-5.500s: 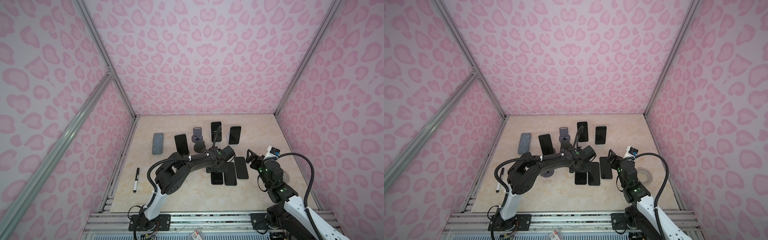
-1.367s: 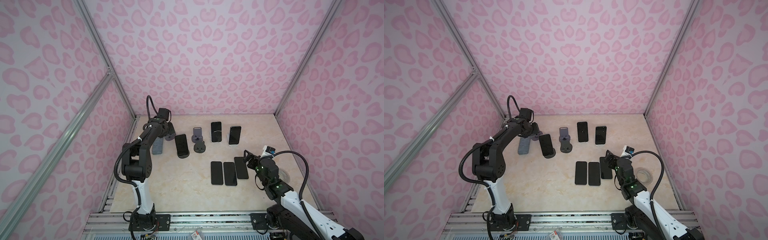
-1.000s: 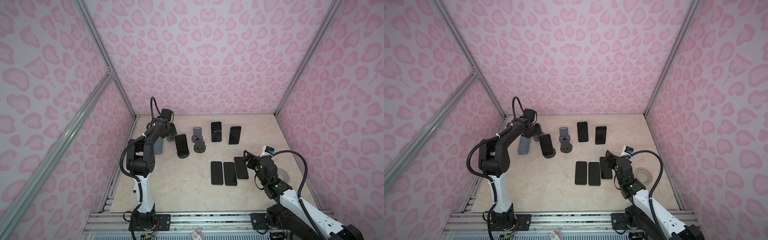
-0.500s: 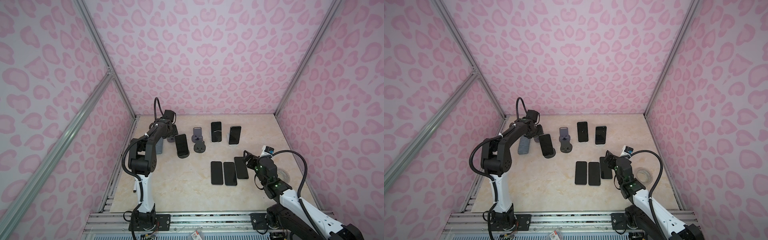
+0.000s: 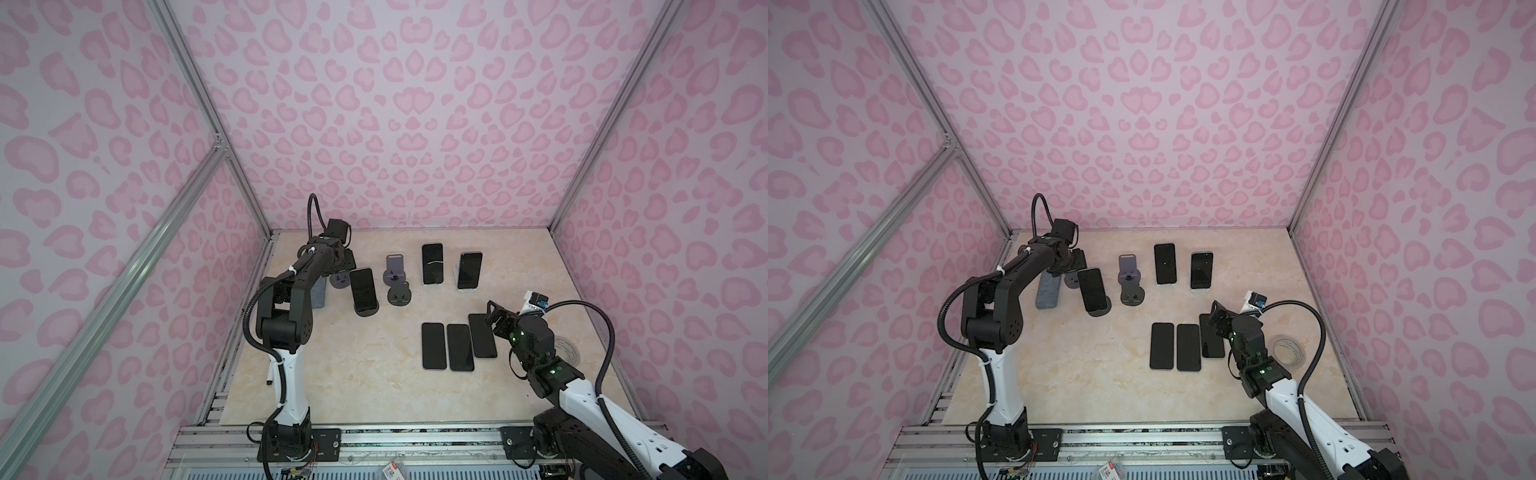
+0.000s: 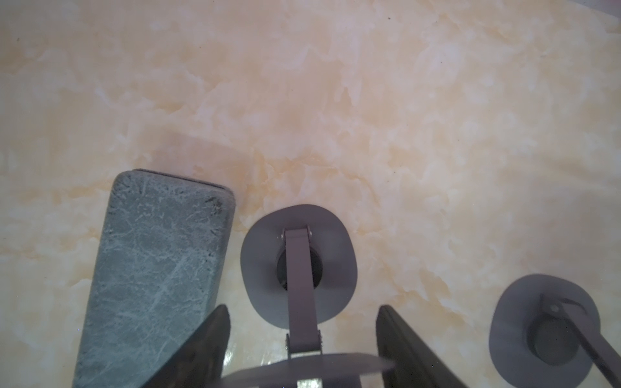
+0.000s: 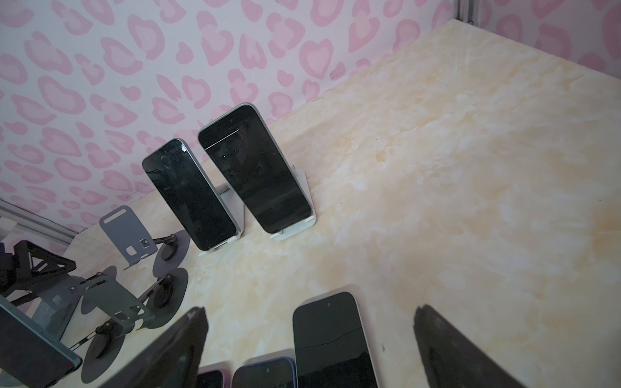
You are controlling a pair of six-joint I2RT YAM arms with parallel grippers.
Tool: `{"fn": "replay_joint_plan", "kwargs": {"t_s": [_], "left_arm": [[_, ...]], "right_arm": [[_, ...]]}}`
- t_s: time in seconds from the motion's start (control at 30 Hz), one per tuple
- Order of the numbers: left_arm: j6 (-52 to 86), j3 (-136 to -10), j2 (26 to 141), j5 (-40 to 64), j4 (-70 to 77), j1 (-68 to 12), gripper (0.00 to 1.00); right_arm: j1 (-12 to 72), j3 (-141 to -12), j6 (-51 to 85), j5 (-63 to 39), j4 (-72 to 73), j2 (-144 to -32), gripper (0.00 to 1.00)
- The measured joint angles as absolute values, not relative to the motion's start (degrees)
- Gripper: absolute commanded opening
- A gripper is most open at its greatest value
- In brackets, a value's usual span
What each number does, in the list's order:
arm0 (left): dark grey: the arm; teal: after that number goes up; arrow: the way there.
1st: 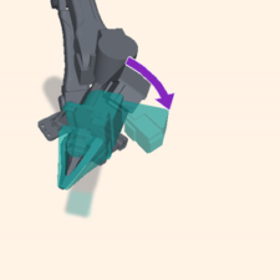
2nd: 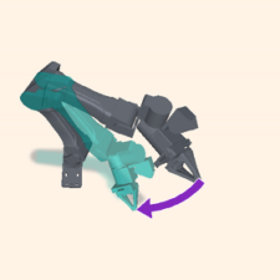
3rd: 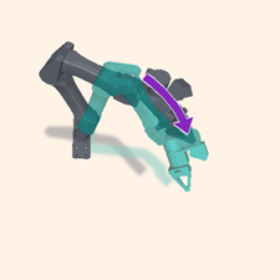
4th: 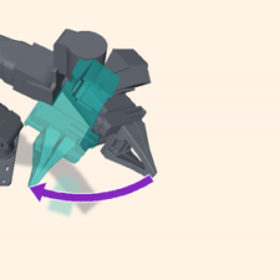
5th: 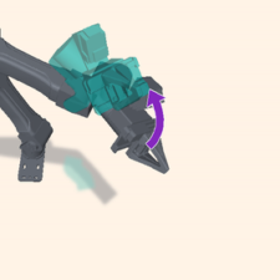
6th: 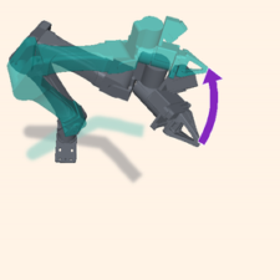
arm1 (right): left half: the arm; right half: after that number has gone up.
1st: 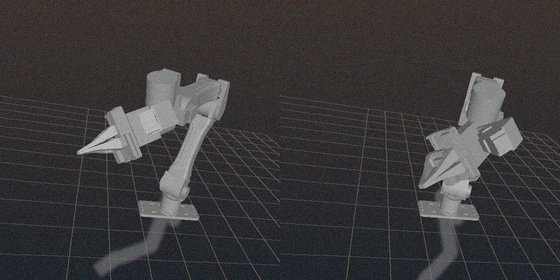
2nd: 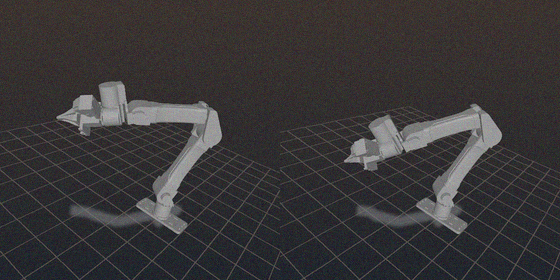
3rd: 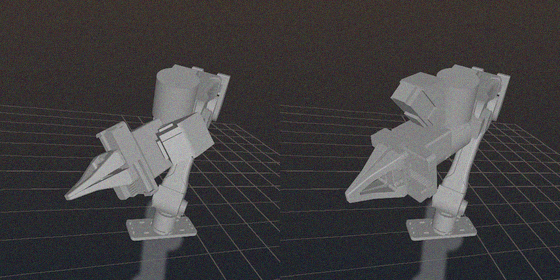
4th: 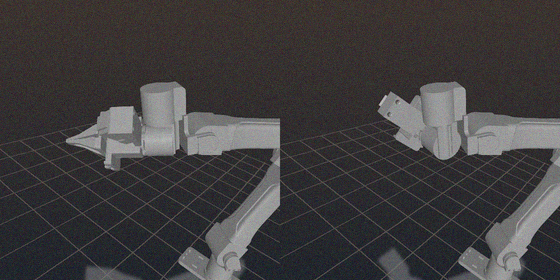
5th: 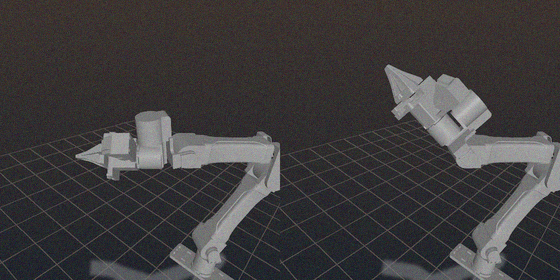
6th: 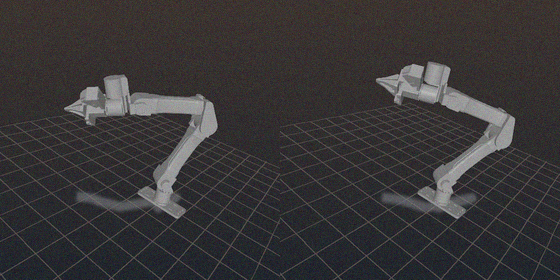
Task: Remove the phone from the phone stand
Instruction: Place the phone stand at the top-left of the table, then remove the phone from the phone stand.
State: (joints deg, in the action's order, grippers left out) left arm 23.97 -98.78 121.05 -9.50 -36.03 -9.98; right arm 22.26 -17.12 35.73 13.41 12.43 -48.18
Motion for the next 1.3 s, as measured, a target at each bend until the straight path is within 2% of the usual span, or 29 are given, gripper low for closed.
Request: {"fn": "replay_joint_plan", "kwargs": {"t_s": [0.57, 0.77, 0.97, 1.13, 1.17, 1.2, 1.3], "left_arm": [[22.44, -109.58, 120.51, -10.96, -39.22, -9.41, 0.78], [22.31, -112.49, 115.09, -9.82, -40.75, -9.63, 0.79], [23.57, -100.25, 96.95, -10.07, -38.94, -15.90, 0.82], [25.93, -87.26, 86.87, -17.61, -39.22, -26.59, 0.84], [26.70, -85.27, 84.71, -19.70, -39.53, -28.86, 0.87], [27.20, -83.33, 82.28, -21.82, -39.35, -30.92, 1.00], [29.28, -77.21, 74.08, -26.17, -38.09, -35.62, 0.97]], "right_arm": [[22.28, -17.12, 35.51, 13.43, 12.43, -47.46, 0.98], [22.46, -17.15, 35.38, 13.34, 12.43, -47.48, 0.98], [23.18, -17.45, 35.35, 13.02, 12.49, -47.75, 0.98], [23.73, -17.45, 35.38, 13.04, 12.47, -47.83, 0.98], [23.90, -17.47, 35.38, 13.06, 12.47, -47.83, 0.98], [24.03, -17.54, 35.35, 13.08, 12.45, -47.83, 0.98], [24.53, -17.78, 35.33, 13.28, 12.47, -48.29, 0.98]]}}
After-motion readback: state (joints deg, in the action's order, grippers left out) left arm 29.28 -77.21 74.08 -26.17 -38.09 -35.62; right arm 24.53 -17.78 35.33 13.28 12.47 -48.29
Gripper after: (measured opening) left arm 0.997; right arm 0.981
